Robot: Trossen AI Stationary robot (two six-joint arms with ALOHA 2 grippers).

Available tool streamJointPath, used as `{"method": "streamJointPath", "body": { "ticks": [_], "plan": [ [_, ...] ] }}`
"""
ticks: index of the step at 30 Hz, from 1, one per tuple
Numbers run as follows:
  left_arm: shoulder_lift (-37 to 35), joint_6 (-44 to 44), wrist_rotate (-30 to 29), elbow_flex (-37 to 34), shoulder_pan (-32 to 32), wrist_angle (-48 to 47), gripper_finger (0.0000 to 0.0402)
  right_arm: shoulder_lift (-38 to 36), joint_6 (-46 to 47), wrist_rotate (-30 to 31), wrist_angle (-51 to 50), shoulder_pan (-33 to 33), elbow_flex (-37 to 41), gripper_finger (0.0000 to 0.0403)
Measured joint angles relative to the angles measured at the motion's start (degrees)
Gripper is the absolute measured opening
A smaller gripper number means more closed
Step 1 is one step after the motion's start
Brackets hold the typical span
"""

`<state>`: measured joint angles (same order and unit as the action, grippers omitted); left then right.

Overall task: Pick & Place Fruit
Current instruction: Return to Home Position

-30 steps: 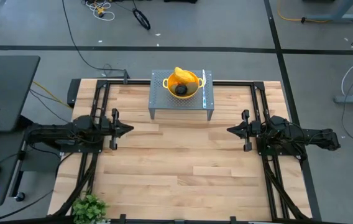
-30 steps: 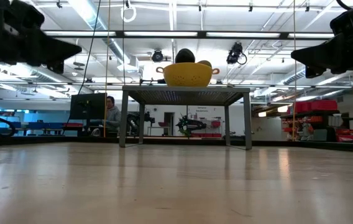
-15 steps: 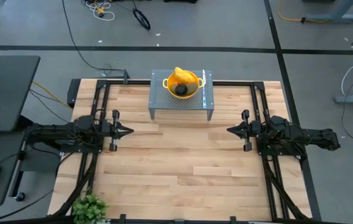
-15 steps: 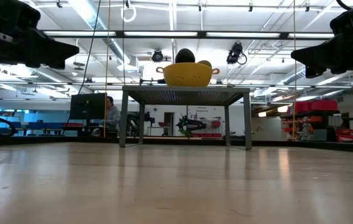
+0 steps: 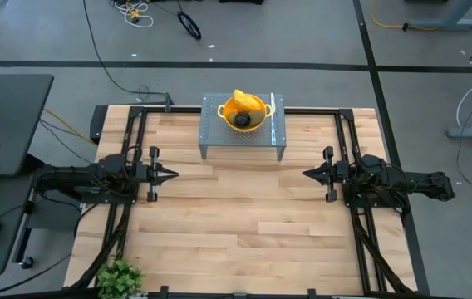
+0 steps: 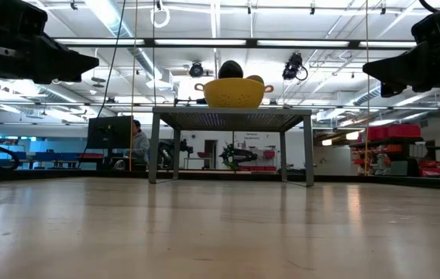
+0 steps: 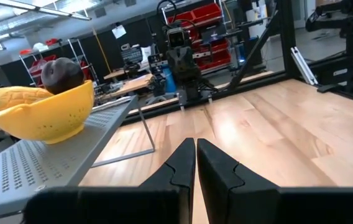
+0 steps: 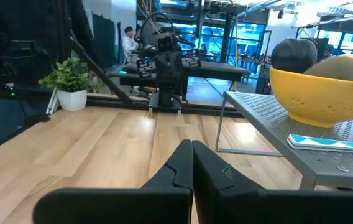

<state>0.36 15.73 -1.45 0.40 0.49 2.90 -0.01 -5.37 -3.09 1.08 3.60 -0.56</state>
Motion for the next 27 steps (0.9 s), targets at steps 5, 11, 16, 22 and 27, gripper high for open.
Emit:
{"method": "streamJointPath", "body": {
  "ticks": [5,11,16,22,27],
  "plan": [
    [0.0,2.0,0.0,0.0,0.0,0.0,0.0026,0.0,0.0,0.0,0.0,0.0,0.0,0.0001],
    [0.0,3.8,0.0,0.0,0.0,0.1,0.0026,0.0,0.0,0.0,0.0,0.0,0.0,0.0001],
    [0.0,3.7,0.0,0.0,0.0,0.1,0.0026,0.0,0.0,0.0,0.0,0.0,0.0,0.0001],
    [0.0,3.7,0.0,0.0,0.0,0.1,0.0026,0.0,0.0,0.0,0.0,0.0,0.0,0.0001],
    [0.0,3.6,0.0,0.0,0.0,0.1,0.0026,0.0,0.0,0.0,0.0,0.0,0.0,0.0001]
  ]
}}
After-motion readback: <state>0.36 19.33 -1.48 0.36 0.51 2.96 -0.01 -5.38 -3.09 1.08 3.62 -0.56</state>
